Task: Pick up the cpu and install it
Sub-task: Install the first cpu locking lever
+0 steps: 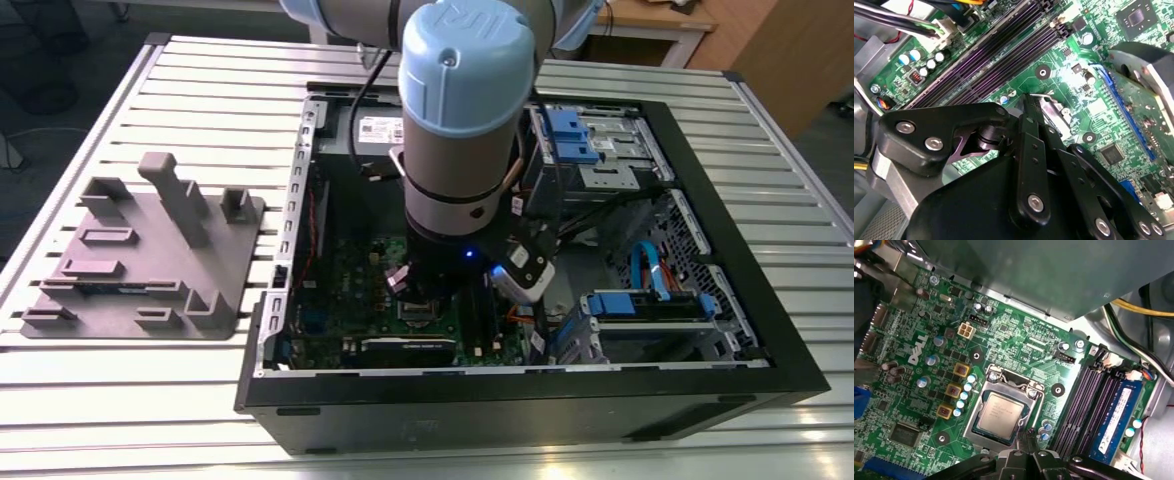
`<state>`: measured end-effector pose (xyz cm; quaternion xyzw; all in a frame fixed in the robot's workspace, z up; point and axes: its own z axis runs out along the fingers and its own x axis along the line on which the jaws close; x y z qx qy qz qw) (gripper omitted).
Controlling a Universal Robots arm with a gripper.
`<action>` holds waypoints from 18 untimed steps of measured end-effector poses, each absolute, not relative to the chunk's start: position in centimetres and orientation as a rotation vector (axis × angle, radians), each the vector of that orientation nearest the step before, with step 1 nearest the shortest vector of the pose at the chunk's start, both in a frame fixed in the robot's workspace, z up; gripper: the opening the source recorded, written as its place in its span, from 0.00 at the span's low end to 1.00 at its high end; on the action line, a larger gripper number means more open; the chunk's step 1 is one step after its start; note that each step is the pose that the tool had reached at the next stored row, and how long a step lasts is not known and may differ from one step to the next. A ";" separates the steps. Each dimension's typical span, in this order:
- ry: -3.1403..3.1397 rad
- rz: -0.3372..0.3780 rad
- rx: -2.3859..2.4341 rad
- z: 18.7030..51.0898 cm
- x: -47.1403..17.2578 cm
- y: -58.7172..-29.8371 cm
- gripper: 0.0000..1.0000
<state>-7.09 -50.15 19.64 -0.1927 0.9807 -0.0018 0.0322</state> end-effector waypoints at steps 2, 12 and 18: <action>3.019 -0.006 -0.593 19.5 -7.1 -50.2 0.11; 3.020 -0.006 -0.593 18.9 -6.8 -50.5 0.11; 3.019 -0.006 -0.593 18.8 -6.6 -50.5 0.11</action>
